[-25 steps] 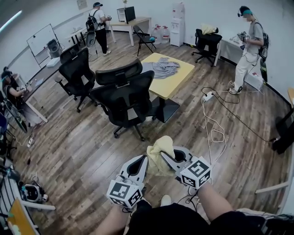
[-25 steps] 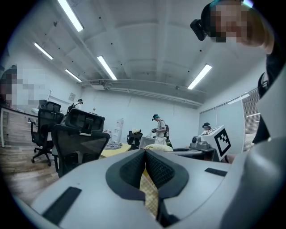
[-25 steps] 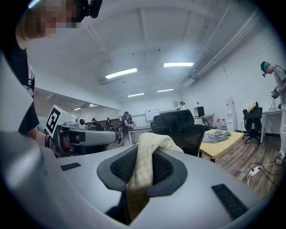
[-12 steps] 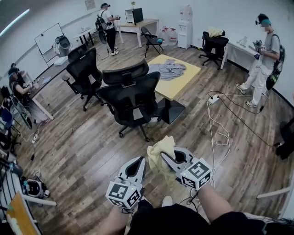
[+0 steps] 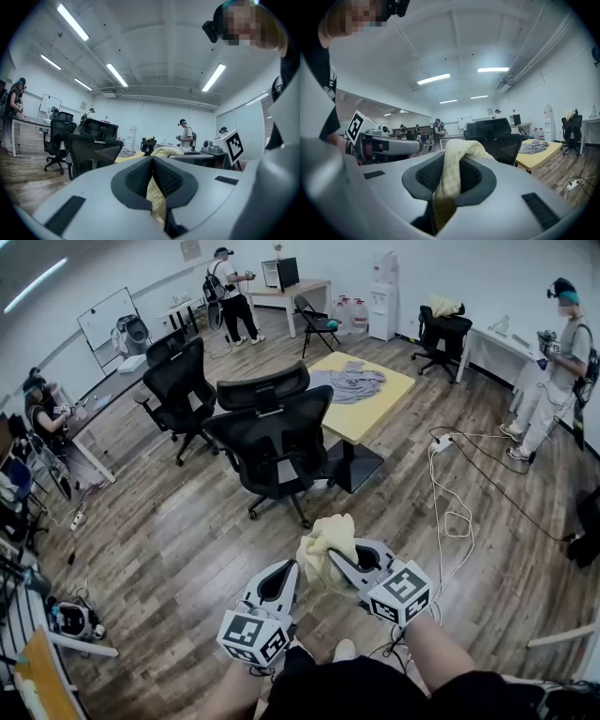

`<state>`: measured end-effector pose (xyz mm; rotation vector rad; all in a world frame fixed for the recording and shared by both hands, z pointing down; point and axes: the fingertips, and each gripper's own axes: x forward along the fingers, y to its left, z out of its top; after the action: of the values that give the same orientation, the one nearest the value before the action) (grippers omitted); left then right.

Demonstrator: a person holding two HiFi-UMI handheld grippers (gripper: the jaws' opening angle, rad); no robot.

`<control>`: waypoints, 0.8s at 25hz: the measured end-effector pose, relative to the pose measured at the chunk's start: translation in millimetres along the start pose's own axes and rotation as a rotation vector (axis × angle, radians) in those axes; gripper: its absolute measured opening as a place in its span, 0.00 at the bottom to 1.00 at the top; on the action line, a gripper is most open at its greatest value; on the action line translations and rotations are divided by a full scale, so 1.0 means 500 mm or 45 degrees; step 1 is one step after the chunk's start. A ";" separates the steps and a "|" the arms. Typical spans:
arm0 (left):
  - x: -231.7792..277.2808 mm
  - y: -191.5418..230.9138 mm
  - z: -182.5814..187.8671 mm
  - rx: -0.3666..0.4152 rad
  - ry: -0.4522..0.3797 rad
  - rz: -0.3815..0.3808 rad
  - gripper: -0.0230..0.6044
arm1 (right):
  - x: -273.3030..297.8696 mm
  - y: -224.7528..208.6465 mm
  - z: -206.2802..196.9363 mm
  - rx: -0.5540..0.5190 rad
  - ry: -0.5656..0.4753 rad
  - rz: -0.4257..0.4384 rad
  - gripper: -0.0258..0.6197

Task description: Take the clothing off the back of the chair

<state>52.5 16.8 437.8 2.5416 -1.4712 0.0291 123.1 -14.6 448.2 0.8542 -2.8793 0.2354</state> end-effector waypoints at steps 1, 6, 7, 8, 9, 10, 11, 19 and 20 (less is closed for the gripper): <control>-0.003 -0.001 0.000 0.002 0.000 0.000 0.06 | 0.000 0.002 -0.002 -0.001 0.003 0.002 0.15; -0.015 0.000 -0.005 0.006 0.001 0.003 0.06 | 0.000 0.011 -0.013 0.005 0.013 -0.003 0.15; -0.018 -0.001 -0.004 0.007 0.002 0.004 0.06 | -0.002 0.014 -0.011 0.007 0.014 -0.006 0.15; -0.020 -0.003 -0.002 0.008 0.003 0.004 0.06 | -0.004 0.017 -0.009 0.008 0.015 -0.007 0.15; -0.022 -0.005 0.000 0.009 0.003 0.004 0.06 | -0.006 0.020 -0.008 0.008 0.017 -0.007 0.15; -0.024 -0.007 0.001 0.010 0.004 0.004 0.06 | -0.007 0.023 -0.008 0.007 0.018 -0.005 0.15; -0.025 -0.008 0.001 0.010 0.005 0.004 0.06 | -0.008 0.025 -0.008 0.006 0.019 -0.003 0.15; -0.024 -0.018 -0.002 0.011 0.007 0.005 0.06 | -0.014 0.026 -0.012 -0.006 0.022 0.006 0.15; -0.025 -0.018 -0.002 0.012 0.007 0.003 0.06 | -0.014 0.027 -0.011 -0.005 0.021 0.002 0.15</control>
<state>54.2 32.0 436.1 2.5449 -1.4755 0.0440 121.9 1.2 450.7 0.8450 -2.8649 0.2361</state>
